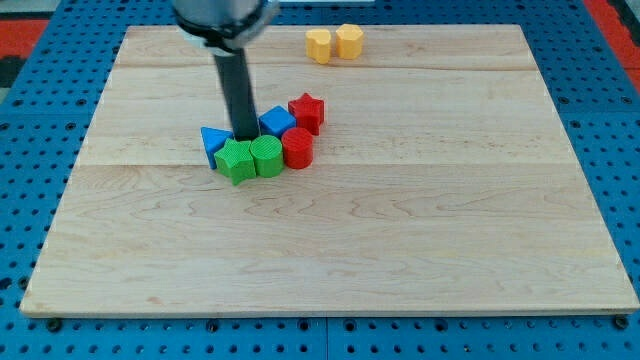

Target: Push the red circle towards the bottom right side of the board

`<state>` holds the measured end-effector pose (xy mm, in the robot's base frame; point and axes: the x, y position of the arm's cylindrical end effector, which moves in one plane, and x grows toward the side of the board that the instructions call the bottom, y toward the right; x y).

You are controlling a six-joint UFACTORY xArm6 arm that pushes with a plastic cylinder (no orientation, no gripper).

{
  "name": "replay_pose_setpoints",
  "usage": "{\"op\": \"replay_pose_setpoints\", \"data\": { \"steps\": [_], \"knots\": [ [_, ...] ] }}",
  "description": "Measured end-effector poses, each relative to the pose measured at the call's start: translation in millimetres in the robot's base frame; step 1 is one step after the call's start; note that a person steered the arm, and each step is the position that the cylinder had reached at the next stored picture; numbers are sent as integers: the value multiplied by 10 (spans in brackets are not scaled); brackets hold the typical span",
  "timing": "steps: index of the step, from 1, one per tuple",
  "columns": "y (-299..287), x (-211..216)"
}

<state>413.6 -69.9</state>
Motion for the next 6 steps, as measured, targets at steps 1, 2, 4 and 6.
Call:
{"op": "replay_pose_setpoints", "data": {
  "steps": [1,2,4,6],
  "knots": [
    [683,313],
    [1205,492],
    [865,108],
    [2210,978]
  ]
}}
